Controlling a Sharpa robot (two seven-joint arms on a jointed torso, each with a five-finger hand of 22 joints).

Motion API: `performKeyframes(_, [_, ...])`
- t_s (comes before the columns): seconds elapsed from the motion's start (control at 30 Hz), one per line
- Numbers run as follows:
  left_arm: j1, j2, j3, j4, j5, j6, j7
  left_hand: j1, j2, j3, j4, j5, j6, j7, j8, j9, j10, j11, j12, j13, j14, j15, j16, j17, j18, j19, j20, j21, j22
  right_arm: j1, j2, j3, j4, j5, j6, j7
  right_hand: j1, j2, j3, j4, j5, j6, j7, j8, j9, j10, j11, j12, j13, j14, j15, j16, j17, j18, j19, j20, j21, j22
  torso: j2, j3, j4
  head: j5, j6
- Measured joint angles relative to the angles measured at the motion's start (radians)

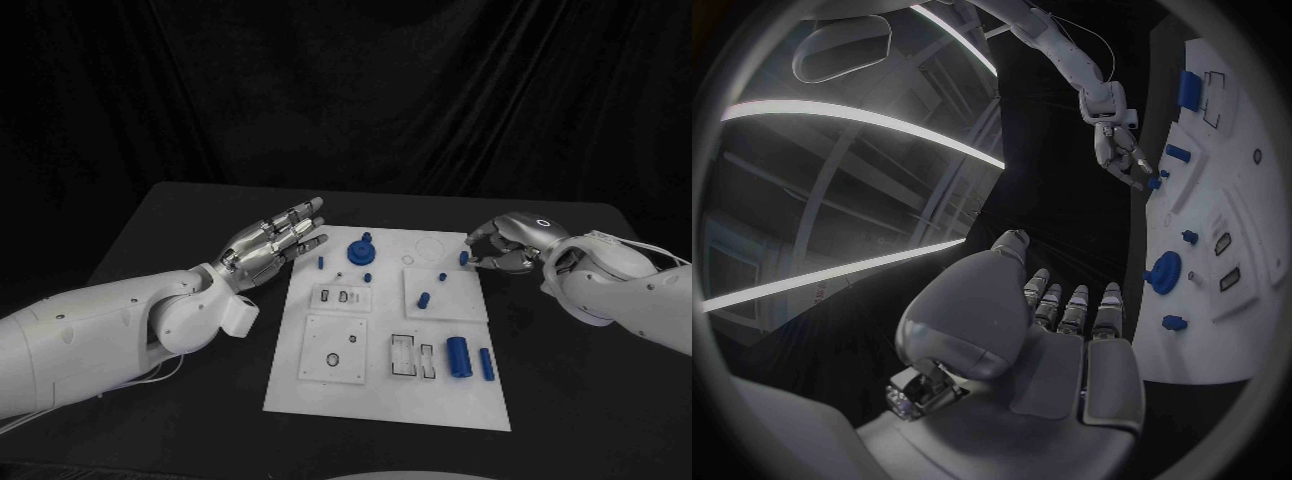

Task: Assemble the parts on the task board

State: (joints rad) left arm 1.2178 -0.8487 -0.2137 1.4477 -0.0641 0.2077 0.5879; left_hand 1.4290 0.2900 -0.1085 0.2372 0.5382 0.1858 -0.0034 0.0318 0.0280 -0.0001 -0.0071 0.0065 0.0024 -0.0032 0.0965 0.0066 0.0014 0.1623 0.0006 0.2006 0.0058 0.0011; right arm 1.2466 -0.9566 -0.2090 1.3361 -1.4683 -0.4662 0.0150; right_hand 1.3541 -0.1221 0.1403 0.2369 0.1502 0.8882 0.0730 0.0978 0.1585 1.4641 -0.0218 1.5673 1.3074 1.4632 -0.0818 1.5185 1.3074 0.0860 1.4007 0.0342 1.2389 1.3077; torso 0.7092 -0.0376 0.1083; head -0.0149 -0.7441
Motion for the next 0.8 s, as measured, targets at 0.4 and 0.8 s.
performKeyframes(0.4, [-0.001, 0.0, 0.0, -0.001, 0.0, 0.001, 0.0, 0.0, 0.0, 0.007, -0.001, 0.0, 0.0, 0.0, 0.0, 0.0, 0.0, 0.0, 0.0, 0.0, 0.004, 0.004, 0.0, 0.0, 0.0, 0.0, 0.0, 0.0, 0.0, -0.015, 0.029, 0.0, -0.035, 0.001, 0.005, -0.004, 0.0, 0.0, -0.006, 0.007, 0.0, 0.0, 0.0, 0.0, 0.0, 0.004, 0.004, 0.0, 0.0, 0.003, 0.003, -0.009, 0.0, 0.0, -0.004, 0.004, -0.012, 0.0, -0.001, -0.0004, -0.0008, 0.002, -0.003])
performKeyframes(0.8, [-0.002, 0.001, 0.0, -0.001, 0.0, 0.002, 0.0, 0.0, 0.0, 0.007, -0.001, 0.0, 0.0, 0.0, 0.0, 0.0, 0.0, 0.0, 0.0, 0.0, 0.004, 0.004, 0.0, 0.0, 0.0, 0.0, 0.0, 0.0, 0.0, -0.025, 0.046, 0.0, -0.058, 0.002, 0.011, -0.004, 0.005, 0.005, -0.006, 0.007, 0.036, 0.019, 0.006, 0.009, 0.012, 0.0, 0.007, 0.0, 0.0, 0.005, 0.005, -0.016, 0.0, 0.0, -0.007, 0.007, -0.026, 0.0, -0.002, -0.0004, -0.0012, 0.003, 0.001])
